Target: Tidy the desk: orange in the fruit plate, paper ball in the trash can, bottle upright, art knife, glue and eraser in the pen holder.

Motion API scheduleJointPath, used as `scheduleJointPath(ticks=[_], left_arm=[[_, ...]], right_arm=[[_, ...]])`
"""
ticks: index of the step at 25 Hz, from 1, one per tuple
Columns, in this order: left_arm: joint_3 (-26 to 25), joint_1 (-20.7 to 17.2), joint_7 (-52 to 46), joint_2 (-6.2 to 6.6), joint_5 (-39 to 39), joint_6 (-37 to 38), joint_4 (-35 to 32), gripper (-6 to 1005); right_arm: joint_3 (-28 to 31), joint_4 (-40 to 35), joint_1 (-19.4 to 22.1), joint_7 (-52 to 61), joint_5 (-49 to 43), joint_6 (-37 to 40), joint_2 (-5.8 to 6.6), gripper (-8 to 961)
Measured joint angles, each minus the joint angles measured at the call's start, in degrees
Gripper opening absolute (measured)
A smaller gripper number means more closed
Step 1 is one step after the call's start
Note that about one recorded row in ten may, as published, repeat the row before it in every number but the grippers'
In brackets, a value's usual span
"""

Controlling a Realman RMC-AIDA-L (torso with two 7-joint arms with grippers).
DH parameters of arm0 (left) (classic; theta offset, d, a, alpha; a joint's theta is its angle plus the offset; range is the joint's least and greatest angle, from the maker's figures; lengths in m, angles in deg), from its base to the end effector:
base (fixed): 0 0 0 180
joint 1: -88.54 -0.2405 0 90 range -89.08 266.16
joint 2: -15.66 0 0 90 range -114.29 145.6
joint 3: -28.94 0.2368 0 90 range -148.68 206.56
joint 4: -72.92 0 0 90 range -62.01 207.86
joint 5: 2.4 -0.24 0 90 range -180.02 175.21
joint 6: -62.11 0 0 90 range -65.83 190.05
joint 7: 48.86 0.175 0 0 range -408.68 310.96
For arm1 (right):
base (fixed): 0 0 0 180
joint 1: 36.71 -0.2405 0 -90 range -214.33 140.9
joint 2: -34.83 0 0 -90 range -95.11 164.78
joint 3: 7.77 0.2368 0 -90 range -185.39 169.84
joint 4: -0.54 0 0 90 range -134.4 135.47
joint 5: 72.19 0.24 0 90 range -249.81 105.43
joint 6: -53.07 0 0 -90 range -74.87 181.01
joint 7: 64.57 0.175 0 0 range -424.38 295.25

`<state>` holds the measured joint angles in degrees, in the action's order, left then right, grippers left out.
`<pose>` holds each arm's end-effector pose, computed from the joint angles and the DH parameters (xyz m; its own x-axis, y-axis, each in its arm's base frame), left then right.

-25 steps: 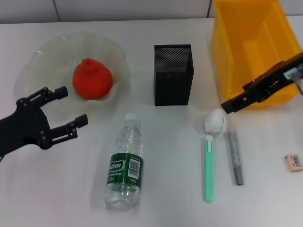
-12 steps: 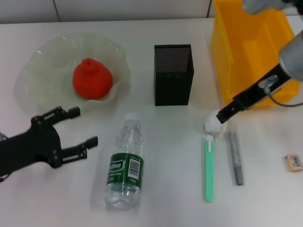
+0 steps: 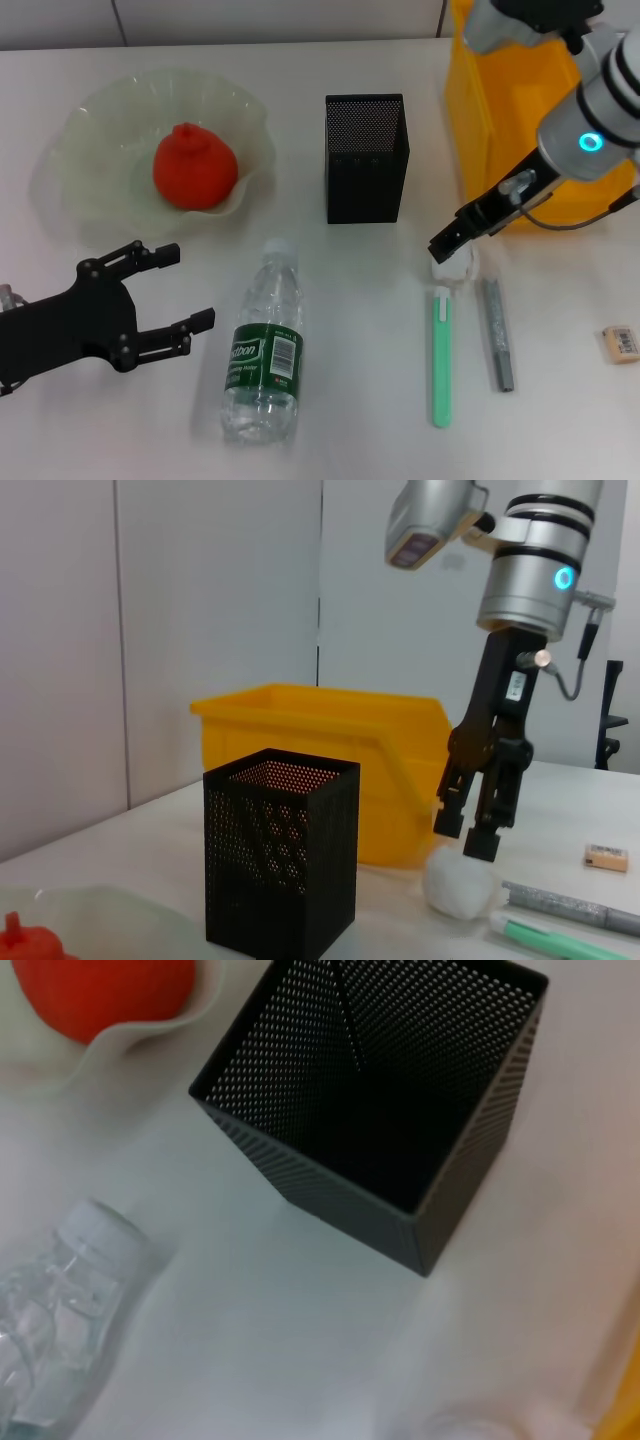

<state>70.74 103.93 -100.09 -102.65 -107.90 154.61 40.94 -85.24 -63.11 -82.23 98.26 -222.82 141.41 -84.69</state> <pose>-0.3183 0.2756 -0.0211 0.8318 0.1276 0.5402 0.3434 -0.8830 -0.3201 0.1573 0.3985 -0.0413 0.5323 -0.8302 0.1656 -0.7062 -0.5433 -0.4540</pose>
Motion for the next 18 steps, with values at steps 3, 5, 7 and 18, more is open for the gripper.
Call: scheduleJointPath(ticks=[3,5,7,18], left_arm=[[0.1,-0.1,0.4,0.00,-0.2,-0.1,0.0,860],[0.1,-0.2,0.8,0.00,-0.2,-0.1,0.0,860],[0.1,-0.4,1.0,0.00,-0.2,0.0,0.0,860],[0.0,-0.7,1.4,0.00,-0.1,-0.1,0.0,859]], right_arm=[[-1.7,2.8,-0.8,0.0,0.0,-2.1,-0.01,749],[-3.1,5.5,-1.6,0.0,0.1,-3.9,-0.01,736],[-3.4,6.6,-2.0,-0.1,0.1,-4.4,-0.02,723],[-3.0,7.7,-1.6,-1.0,2.8,-5.5,0.02,584]])
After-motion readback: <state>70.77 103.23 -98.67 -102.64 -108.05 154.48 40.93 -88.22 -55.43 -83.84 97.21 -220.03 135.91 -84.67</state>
